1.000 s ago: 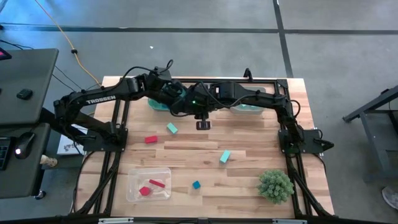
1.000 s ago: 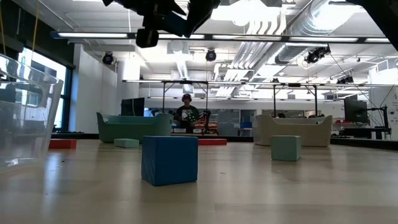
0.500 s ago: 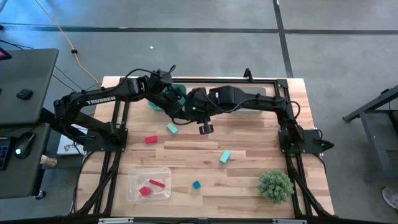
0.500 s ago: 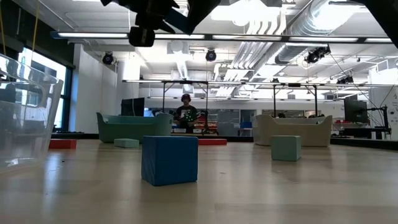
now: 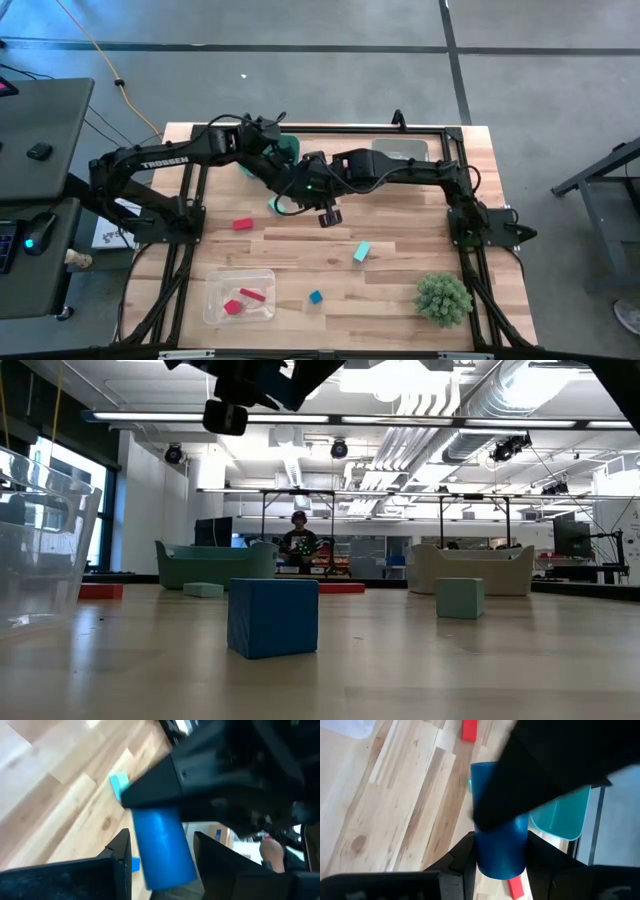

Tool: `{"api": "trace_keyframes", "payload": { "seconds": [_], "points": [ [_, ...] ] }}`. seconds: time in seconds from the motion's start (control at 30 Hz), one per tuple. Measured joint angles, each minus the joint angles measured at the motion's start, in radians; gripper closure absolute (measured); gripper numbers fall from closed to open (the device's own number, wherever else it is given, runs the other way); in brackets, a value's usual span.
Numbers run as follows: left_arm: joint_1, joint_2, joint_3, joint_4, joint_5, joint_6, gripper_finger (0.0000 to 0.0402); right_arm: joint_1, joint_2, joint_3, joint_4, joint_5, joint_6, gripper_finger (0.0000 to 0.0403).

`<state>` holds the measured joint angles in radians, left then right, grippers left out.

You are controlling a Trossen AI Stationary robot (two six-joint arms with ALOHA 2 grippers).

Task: Sort & place blocks by color
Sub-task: Put the blue block into the green bin

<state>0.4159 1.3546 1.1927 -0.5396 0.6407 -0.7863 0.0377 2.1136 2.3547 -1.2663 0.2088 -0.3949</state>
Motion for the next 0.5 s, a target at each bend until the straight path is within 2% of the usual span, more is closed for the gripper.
{"api": "trace_keyframes", "payload": {
  "seconds": [0.5],
  "points": [
    [-0.015,0.044,0.001,-0.003,0.054,0.017,0.0268,0.019,0.0,-0.001,-0.029,0.016,0.038,0.0297]
  ]
}}
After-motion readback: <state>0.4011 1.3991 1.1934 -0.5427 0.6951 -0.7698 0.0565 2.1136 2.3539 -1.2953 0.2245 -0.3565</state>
